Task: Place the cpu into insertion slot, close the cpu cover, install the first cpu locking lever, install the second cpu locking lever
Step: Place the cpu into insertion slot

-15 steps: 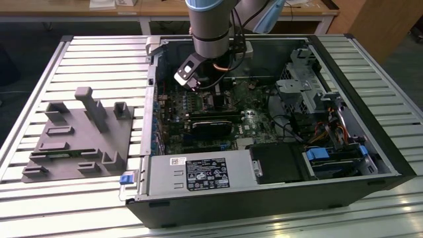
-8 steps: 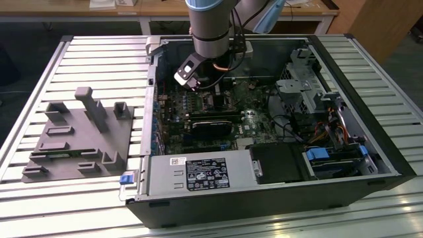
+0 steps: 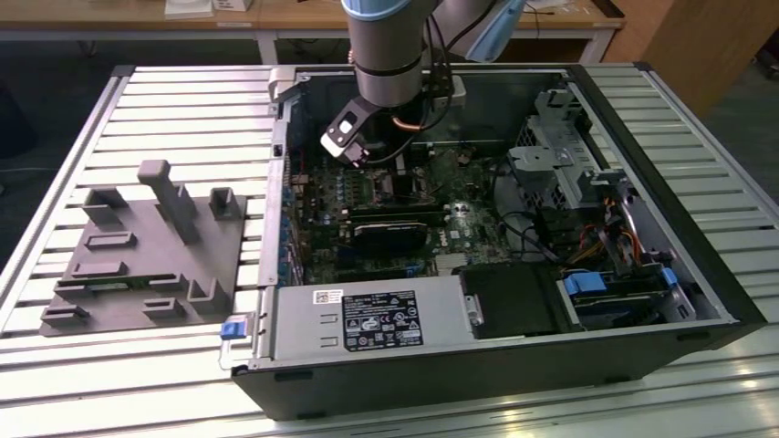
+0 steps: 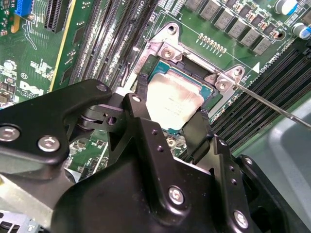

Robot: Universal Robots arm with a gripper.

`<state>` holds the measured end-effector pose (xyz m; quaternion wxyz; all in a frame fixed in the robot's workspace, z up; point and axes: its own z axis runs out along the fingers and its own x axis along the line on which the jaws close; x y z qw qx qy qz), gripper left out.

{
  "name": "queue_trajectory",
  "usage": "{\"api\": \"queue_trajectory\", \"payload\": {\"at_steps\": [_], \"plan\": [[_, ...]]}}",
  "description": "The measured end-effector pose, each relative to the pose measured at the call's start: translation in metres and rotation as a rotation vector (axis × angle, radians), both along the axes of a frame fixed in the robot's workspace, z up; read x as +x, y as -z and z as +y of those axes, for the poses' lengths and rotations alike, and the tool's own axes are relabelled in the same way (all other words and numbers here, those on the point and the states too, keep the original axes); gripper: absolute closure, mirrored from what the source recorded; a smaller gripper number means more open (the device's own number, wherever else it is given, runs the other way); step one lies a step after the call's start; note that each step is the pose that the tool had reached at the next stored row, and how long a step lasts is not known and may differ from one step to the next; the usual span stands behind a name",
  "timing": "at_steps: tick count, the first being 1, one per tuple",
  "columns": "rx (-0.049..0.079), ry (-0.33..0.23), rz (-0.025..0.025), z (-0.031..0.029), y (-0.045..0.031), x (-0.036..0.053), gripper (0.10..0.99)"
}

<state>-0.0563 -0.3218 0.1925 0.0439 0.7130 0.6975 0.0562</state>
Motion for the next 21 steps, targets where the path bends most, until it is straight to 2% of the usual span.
{"api": "queue_trajectory", "payload": {"at_steps": [2, 3, 7, 17, 21], "plan": [[0.0, 0.0, 0.0, 0.0, 0.0, 0.0, 0.533], [0.0, 0.0, 0.0, 0.0, 0.0, 0.0, 0.471], [-0.001, 0.0, 0.0004, -0.0001, -0.0007, -0.0001, 0.471], [0.0, 0.0, 0.0001, 0.0, -0.0103, 0.0, 0.471], [0.0, 0.0, -0.0001, 0.0, -0.0105, 0.0, 0.471]]}}
